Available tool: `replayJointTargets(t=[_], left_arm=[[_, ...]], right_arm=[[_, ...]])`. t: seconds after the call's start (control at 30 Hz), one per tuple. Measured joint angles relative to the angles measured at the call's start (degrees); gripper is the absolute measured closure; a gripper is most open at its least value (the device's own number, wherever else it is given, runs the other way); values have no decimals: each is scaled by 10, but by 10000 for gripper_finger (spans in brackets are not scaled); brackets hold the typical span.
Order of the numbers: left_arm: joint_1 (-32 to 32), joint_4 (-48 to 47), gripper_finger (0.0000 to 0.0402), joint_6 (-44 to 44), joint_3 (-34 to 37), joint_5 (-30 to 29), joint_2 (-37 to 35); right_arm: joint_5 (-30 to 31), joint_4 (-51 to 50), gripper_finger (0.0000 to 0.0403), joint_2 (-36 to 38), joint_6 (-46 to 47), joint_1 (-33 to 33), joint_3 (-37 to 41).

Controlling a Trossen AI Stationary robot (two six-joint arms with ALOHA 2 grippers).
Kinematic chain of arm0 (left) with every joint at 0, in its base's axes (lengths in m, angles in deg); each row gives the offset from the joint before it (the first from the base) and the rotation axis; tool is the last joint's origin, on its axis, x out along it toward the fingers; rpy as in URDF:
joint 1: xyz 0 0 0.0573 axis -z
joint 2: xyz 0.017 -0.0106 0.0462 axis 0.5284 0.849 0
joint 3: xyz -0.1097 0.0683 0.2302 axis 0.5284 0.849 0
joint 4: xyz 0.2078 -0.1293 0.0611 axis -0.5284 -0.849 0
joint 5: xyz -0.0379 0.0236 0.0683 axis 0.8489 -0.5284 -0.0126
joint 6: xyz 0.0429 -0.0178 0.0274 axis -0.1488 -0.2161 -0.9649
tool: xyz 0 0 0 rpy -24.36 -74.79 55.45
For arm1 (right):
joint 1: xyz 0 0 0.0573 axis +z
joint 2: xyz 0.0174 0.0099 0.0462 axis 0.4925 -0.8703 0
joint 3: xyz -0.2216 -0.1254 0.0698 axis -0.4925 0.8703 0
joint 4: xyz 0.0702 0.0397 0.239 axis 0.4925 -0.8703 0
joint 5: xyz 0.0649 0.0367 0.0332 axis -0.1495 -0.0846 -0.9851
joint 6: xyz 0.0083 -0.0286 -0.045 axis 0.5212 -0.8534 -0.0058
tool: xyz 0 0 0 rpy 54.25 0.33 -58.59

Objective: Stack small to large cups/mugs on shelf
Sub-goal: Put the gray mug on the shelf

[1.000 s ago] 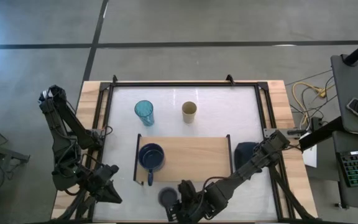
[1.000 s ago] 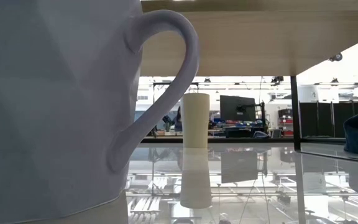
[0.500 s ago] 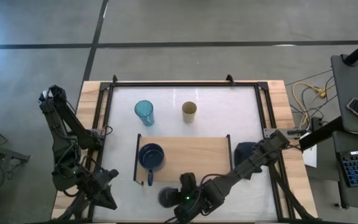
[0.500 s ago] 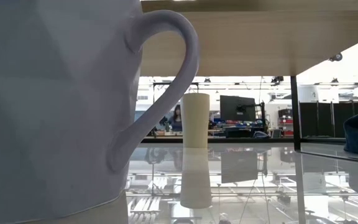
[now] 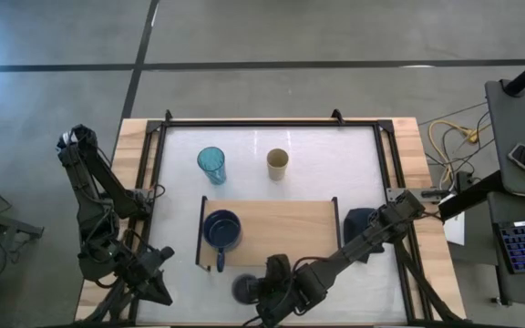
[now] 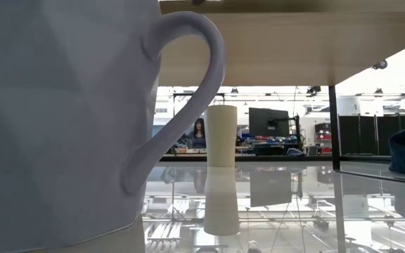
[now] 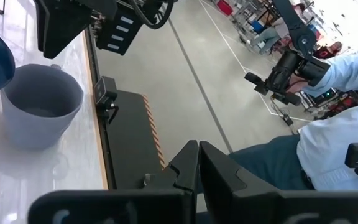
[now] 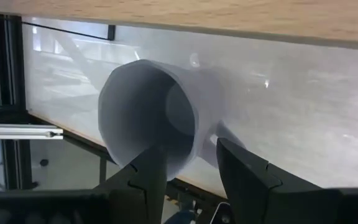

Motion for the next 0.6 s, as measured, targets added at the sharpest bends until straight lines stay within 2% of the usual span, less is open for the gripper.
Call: replayJointTargets(t=[0.27,0.6], left_arm=[[0,0,402,1,0,-1,0],[0,0,402,2,0,-3,0]], right_arm=[[-4,10,270,0,-8,0,31],[-7,109,271,0,-25,-7,85]])
